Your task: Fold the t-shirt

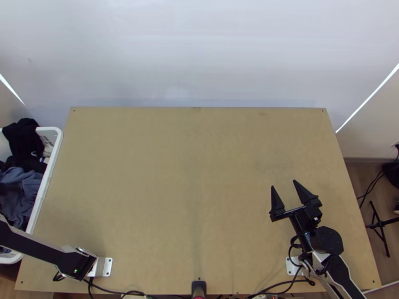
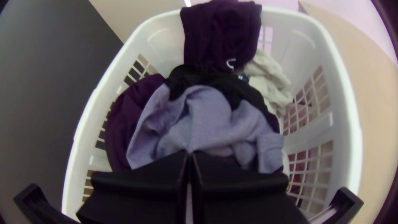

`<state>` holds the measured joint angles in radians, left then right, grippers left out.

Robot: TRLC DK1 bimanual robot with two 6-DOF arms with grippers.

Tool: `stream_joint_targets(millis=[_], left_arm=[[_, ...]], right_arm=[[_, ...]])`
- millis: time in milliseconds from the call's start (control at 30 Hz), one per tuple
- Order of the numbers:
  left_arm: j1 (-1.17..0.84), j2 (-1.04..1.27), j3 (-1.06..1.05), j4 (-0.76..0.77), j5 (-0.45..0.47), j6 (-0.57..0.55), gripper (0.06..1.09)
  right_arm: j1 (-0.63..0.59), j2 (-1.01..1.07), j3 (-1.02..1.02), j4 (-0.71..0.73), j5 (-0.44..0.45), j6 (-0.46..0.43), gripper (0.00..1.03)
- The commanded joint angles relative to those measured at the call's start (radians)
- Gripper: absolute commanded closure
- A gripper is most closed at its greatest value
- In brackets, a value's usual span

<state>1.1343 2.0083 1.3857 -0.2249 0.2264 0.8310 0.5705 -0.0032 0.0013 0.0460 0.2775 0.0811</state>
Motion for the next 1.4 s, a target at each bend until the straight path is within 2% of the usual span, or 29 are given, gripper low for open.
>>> stream_joint_targets(millis=[0,100,167,367,600,667,733,800,867,933,1000,1100,1200,1367], left_arm=[[0.007,-0.111,0.323,-0.472,0.082,-0.171,1.05],[0.007,-0.183,0.449,-0.699,0.182,-0.191,1.05],[-0.001,-0.256,0.466,-0.788,0.228,-0.193,1.05],[-0.094,-0.484,0.369,-0.975,0.263,-0.162,1.05],[-0.347,-0.836,0.2,-1.076,0.263,-0.219,1.05],[-0.467,-0.942,0.139,-1.076,0.263,-0.279,1.05],[-0.642,-1.022,0.081,-1.068,0.251,-0.385,1.05],[-0.883,-1.071,0.006,-1.013,0.16,-0.552,1.05],[-1.177,-1.1,-0.071,-0.942,0.007,-0.724,1.05],[-1.41,-1.128,-0.165,-0.837,-0.133,-0.842,1.05],[-1.545,-1.126,-0.241,-0.768,-0.199,-0.883,1.05],[-1.711,-1.108,-0.306,-0.696,-0.249,-0.958,1.05],[-1.875,-1.077,-0.338,-0.686,-0.331,-1.018,1.05],[-2.092,-1.042,-0.393,-0.61,-0.412,-1.058,1.05]], right_arm=[[0.0,0.0,0.0,0.0,0.0,0.0,0.04],[0.0,0.0,0.0,0.0,0.0,0.0,0.04],[0.0,0.0,0.0,0.0,0.0,0.0,0.04],[0.0,0.0,0.0,0.0,0.0,0.0,0.04],[0.0,0.0,0.0,0.0,0.0,0.0,0.04],[0.0,0.0,0.0,0.0,0.0,0.0,0.04],[0.0,0.0,0.0,0.0,0.0,0.0,0.04],[0.0,0.0,0.0,0.0,0.0,0.0,0.04],[0.0,0.0,0.0,0.0,0.0,0.0,0.04],[0.0,0.0,0.0,0.0,0.0,0.0,0.04],[0.0,0.0,0.0,0.0,0.0,0.0,0.04],[0.0,0.0,0.0,0.0,0.0,0.0,0.04],[0.0,0.0,0.002,0.0,0.0,0.0,0.04],[0.0,0.0,0.0,0.0,0.0,0.0,0.04]])
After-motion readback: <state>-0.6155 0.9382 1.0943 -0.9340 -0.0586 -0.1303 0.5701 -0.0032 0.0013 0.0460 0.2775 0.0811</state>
